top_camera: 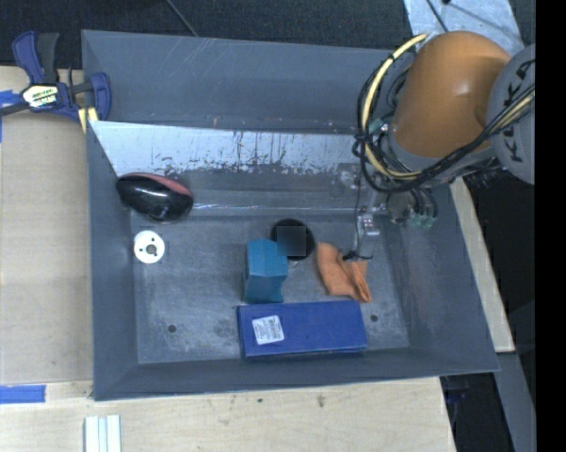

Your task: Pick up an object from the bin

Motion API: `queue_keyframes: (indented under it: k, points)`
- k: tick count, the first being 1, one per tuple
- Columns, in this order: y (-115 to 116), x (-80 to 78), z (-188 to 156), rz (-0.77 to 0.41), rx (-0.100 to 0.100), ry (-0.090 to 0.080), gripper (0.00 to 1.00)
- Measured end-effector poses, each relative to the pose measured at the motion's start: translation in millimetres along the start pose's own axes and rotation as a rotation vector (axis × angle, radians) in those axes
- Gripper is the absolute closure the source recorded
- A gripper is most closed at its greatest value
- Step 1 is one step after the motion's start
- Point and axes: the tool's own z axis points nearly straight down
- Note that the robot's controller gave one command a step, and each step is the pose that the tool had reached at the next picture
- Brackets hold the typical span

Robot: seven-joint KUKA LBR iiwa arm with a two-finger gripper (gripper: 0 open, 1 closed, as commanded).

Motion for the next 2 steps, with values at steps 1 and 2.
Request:
queue_keyframes:
  k: [1, 2]
  points:
    - [0, -1.5, -5, -0.001, 0.001, -0.008, 0.0]
    - [17, 3.3, 48, -0.007, 0.001, -0.014, 0.0]
